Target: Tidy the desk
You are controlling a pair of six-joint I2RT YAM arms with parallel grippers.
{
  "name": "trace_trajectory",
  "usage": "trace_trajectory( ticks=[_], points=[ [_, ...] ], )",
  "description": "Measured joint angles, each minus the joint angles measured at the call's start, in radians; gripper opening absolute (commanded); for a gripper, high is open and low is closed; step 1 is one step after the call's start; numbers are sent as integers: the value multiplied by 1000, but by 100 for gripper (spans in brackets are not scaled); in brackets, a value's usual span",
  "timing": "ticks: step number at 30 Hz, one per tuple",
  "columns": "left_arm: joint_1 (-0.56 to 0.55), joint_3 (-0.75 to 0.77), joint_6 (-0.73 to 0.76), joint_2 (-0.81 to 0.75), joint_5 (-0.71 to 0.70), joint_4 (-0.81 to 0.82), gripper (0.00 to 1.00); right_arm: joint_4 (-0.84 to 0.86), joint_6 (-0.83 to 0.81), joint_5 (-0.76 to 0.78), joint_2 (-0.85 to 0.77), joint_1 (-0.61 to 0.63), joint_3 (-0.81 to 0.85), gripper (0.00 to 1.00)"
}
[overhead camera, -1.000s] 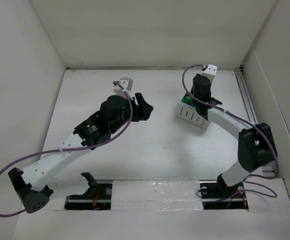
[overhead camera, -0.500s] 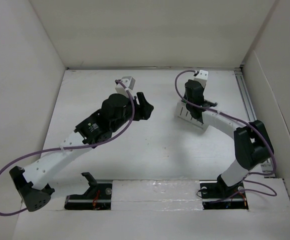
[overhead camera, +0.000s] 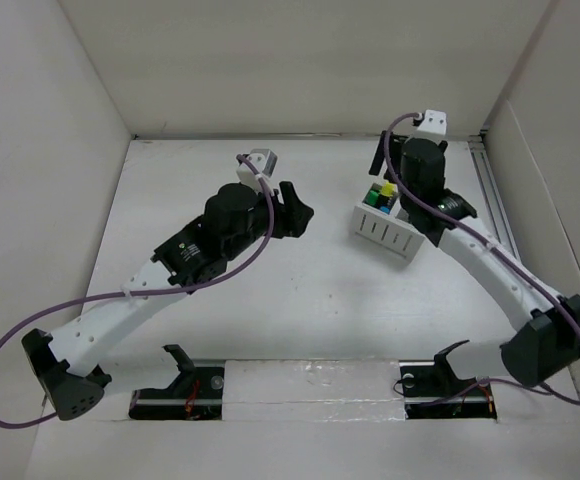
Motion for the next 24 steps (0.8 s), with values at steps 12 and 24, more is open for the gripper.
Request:
trace_trajectory(
  ticks=[12, 24],
  points=[
    [2, -90, 18, -102, 57, 74, 57, -245, 221, -309, -318, 236, -159, 0],
    [2, -324, -45, -240, 130, 118, 56, -508, 433, -531, -300, 550, -325, 0]
  ],
)
